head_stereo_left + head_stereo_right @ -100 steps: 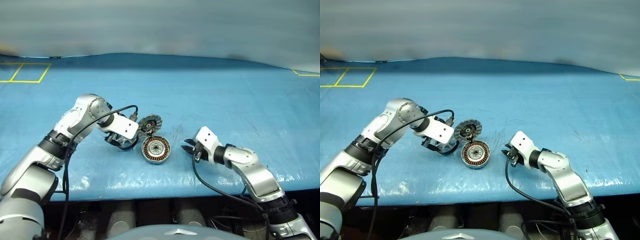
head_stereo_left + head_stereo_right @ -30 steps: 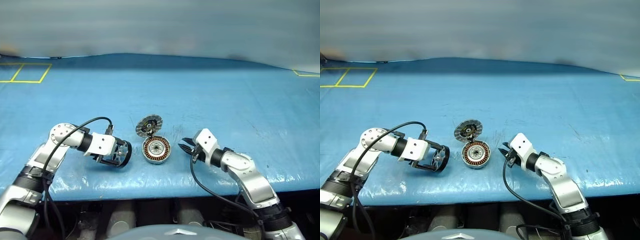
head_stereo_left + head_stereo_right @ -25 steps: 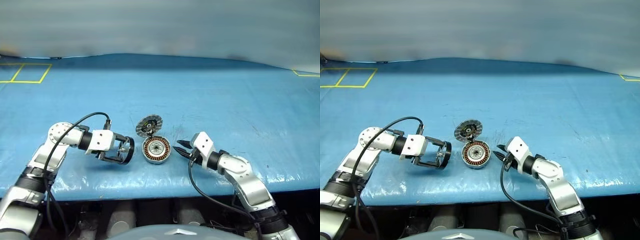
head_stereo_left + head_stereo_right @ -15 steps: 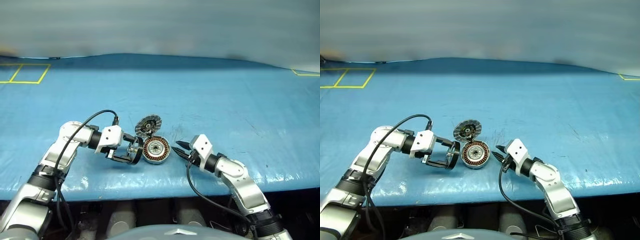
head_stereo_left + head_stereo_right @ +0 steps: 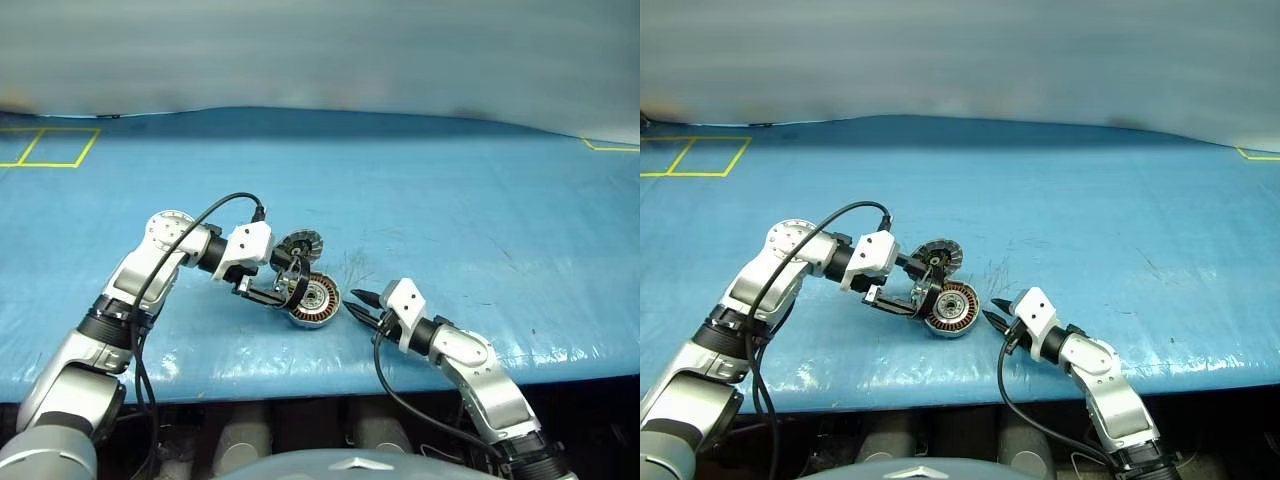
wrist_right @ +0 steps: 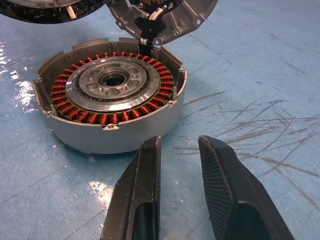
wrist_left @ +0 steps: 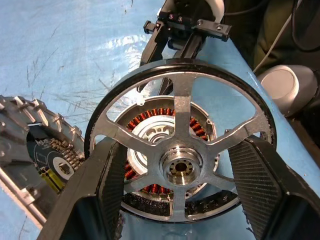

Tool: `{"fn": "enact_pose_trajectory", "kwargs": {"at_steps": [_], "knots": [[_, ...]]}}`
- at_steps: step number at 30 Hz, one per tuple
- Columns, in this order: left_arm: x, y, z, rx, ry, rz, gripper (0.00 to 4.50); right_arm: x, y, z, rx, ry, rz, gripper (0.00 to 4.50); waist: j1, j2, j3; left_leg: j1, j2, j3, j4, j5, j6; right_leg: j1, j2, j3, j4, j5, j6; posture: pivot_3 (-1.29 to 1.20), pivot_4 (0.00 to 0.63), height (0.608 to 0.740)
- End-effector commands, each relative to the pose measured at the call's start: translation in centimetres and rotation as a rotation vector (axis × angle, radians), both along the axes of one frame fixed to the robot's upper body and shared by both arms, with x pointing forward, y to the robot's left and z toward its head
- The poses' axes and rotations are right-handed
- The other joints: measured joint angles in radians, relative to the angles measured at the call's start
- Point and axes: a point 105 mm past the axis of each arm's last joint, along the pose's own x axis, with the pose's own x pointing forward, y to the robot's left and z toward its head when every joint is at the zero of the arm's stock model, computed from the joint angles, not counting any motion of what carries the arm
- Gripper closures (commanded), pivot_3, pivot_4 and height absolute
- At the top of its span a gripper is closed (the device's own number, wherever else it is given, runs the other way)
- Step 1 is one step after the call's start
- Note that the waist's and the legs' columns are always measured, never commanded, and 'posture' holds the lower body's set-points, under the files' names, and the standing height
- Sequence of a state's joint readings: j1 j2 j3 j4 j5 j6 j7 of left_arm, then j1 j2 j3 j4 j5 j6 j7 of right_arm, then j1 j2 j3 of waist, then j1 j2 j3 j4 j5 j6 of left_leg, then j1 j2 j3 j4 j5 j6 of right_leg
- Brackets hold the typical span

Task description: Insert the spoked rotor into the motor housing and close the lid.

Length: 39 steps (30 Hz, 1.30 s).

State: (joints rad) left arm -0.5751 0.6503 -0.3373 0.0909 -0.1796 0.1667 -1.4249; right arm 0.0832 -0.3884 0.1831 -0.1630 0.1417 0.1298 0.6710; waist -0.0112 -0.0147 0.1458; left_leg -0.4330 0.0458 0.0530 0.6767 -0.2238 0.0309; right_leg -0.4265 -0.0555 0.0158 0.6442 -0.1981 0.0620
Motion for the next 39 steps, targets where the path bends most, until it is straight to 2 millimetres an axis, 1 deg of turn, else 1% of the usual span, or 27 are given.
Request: {"fn": "enact_pose_trajectory", "kwargs": {"at_steps": [1, 6, 11, 19, 23, 25, 27, 31, 39], "knots": [[0.8, -0.7, 0.5, 0.014, -0.051, -0.005, 1.71, 0.1, 0.1, 0.8, 0.018, -0.044, 0.001, 3.23, 0.000, 0.000, 0.000, 0.000, 0.000, 0.000, 0.000, 0.000, 0.000, 0.000, 0.000, 0.000, 0.000, 0.000, 0.000, 0.00, 0.150, 0.740], [1.3, -1.6, 0.3, 0.035, -0.070, -0.014, 1.71, 0.0, 0.1, 0.6, 0.016, -0.045, -0.002, 3.23, 0.002, 0.000, 0.000, 0.000, 0.000, 0.000, 0.000, 0.000, 0.000, 0.000, 0.000, 0.000, 0.000, 0.000, 0.000, 0.00, 0.150, 0.740], [1.5, -2.0, 0.2, 0.051, -0.060, -0.024, 1.71, -0.1, 0.0, 0.5, 0.016, -0.044, -0.005, 3.23, 0.000, 0.000, 0.000, -0.001, 0.000, 0.000, 0.000, 0.000, 0.000, 0.000, 0.000, 0.000, 0.000, 0.000, 0.000, 0.00, 0.150, 0.740], [1.0, -1.5, -0.6, 0.128, -0.051, -0.078, 1.71, -0.2, 0.0, 0.3, 0.014, -0.043, -0.014, 3.23, 0.000, 0.000, 0.000, -0.001, 0.000, 0.000, 0.000, 0.000, 0.000, 0.000, 0.000, 0.000, 0.000, 0.000, 0.000, 0.00, 0.150, 0.740], [1.3, -1.2, -1.1, 0.166, -0.085, -0.082, 1.71, -0.2, 0.1, 0.2, 0.010, -0.044, -0.017, 3.23, 0.000, 0.000, 0.000, 0.000, 0.000, 0.000, 0.000, 0.000, 0.000, 0.000, 0.000, 0.000, 0.000, 0.000, 0.000, 0.00, 0.150, 0.740], [1.5, -1.1, -1.3, 0.182, -0.104, -0.087, 0.96, -0.2, 0.1, 0.2, 0.008, -0.046, -0.019, 3.23, 0.000, 0.000, 0.000, 0.000, 0.000, 0.000, 0.000, 0.000, 0.000, 0.000, 0.000, 0.000, 0.000, 0.000, 0.000, 0.00, 0.150, 0.740], [1.9, -1.2, -1.4, 0.180, -0.128, -0.068, 0.53, -0.1, 0.1, 0.2, 0.007, -0.046, -0.020, 3.23, 0.000, 0.000, 0.000, 0.000, 0.000, 0.000, 0.000, 0.000, 0.000, 0.000, 0.000, 0.000, 0.000, 0.000, 0.000, 0.00, 0.150, 0.740], [2.3, -1.6, -1.1, 0.151, -0.153, -0.052, 0.53, -0.1, 0.1, 0.1, 0.004, -0.045, -0.022, 3.23, 0.001, 0.000, 0.000, 0.000, 0.000, 0.000, 0.000, 0.000, 0.000, 0.000, 0.000, 0.000, 0.000, 0.000, 0.000, 0.00, 0.150, 0.740], [2.0, -2.4, -0.2, 0.064, -0.127, -0.041, 0.53, -0.1, 0.0, -0.1, 0.002, -0.036, -0.021, 3.23, -0.001, 0.000, 0.000, -0.001, 0.000, 0.000, 0.000, 0.000, 0.000, -0.001, 0.000, 0.000, 0.000, 0.000, 0.000, 0.00, 0.150, 0.740]]}}
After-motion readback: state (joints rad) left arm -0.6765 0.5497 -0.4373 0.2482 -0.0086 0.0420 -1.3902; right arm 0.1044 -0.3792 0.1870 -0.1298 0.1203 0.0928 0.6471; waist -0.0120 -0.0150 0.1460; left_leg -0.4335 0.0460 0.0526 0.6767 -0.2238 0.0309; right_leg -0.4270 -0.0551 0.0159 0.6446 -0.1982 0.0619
